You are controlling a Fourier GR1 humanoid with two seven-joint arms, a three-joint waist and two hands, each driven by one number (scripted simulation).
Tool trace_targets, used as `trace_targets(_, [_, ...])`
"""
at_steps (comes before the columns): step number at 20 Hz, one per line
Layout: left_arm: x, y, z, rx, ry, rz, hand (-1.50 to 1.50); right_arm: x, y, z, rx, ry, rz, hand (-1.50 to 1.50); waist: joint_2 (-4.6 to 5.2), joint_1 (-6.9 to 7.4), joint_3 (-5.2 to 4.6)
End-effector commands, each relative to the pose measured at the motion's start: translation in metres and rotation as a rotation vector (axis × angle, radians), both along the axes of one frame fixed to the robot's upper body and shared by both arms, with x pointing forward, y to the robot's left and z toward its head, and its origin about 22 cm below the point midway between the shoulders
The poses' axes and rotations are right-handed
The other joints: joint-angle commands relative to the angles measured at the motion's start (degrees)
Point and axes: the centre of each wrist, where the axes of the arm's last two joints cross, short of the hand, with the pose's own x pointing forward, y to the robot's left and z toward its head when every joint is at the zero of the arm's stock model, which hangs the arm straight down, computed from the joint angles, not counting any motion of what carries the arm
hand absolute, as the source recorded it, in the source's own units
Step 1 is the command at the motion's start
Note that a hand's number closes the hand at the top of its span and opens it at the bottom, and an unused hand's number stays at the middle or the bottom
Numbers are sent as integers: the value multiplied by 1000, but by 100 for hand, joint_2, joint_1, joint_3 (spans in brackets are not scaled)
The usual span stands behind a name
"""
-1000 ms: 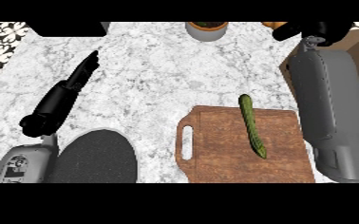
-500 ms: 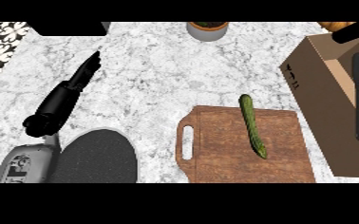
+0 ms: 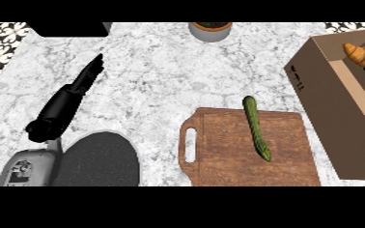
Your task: Pick the croissant from the cutting board and place it in the cardboard box
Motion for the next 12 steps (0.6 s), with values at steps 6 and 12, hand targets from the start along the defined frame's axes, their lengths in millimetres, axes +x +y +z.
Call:
trace_targets(6, [3,-23,4,-7,3,-1,0,-19,-48,-26,187,238,82,-150,11,39,3])
trace_targets(12, [-13,8,-5,17,-11,0,0,-40,-69,-21,212,-15,232,-150,-3,73,5])
